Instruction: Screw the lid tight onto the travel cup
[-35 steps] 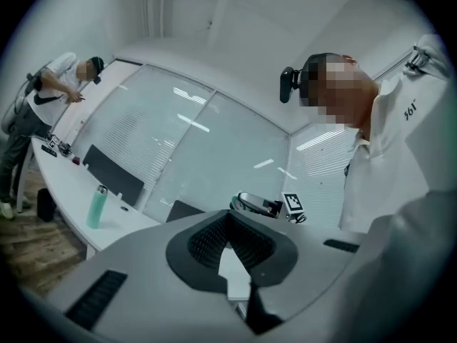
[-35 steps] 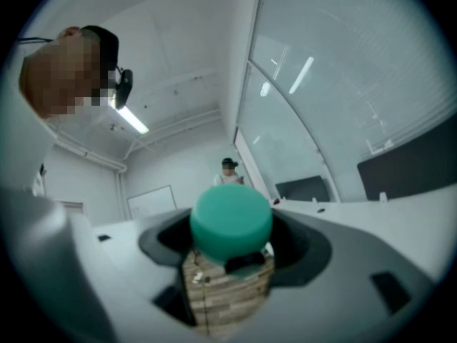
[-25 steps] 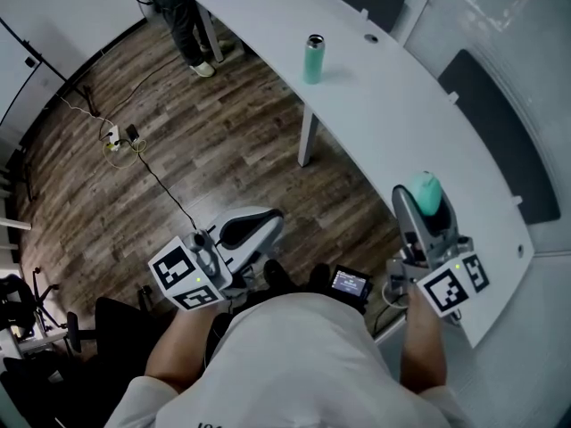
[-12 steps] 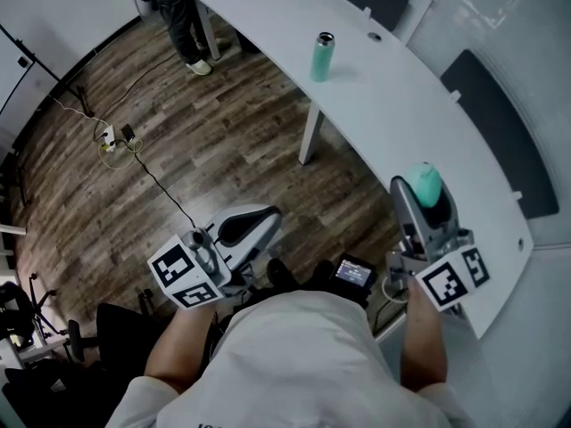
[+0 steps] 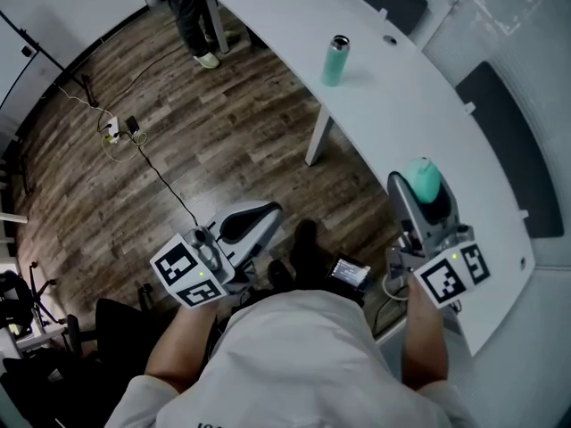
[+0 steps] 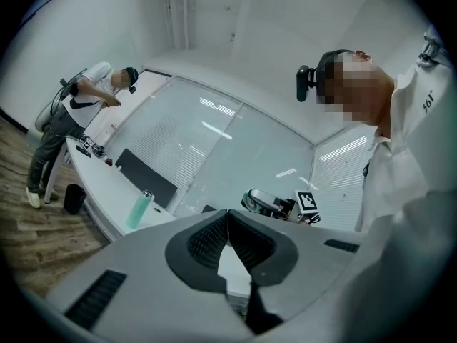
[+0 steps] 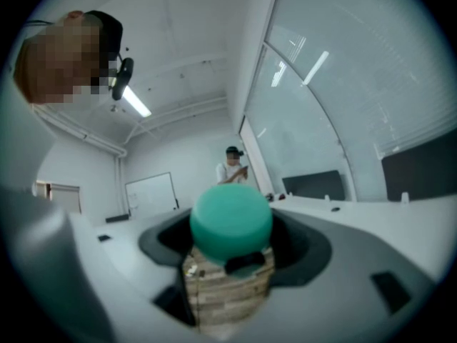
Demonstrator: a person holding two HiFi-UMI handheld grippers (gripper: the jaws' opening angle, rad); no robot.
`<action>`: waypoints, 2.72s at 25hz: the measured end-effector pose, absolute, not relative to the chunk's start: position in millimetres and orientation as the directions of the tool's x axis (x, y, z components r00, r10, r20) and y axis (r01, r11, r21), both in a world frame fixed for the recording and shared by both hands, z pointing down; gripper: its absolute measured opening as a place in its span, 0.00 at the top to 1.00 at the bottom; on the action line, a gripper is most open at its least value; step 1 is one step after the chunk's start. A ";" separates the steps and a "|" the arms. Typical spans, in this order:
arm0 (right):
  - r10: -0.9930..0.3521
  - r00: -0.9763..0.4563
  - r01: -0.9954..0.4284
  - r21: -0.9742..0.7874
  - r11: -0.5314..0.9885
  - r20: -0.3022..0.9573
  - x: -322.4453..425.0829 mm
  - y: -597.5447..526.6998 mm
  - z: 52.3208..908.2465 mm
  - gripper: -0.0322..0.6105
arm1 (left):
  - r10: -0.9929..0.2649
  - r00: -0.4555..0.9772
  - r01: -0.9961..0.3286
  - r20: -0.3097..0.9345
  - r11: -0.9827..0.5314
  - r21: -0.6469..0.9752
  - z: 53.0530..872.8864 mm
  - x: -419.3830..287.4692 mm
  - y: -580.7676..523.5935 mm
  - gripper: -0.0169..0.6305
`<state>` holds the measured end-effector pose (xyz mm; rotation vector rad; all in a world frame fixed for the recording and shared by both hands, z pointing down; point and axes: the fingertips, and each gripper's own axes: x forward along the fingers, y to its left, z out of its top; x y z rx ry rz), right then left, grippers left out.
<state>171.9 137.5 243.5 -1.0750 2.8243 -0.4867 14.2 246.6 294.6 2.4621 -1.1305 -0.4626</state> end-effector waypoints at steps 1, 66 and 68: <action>-0.655 -0.755 -0.629 -0.323 0.707 0.036 169.7 128.6 245.3 0.45 | -0.778 0.615 -0.650 -0.130 -0.593 0.475 294.9 12.2 239.8 0.93; -0.802 -0.583 -0.783 -0.355 0.511 0.129 93.2 -106.1 285.5 0.45 | -0.493 0.870 -0.431 -0.012 -0.774 0.464 323.8 -43.6 -44.7 0.61; -0.813 -0.566 -0.794 -0.353 0.495 0.134 89.2 -107.7 286.4 0.45 | -0.476 0.879 -0.417 -0.011 -0.781 0.464 325.1 -48.5 -49.3 0.61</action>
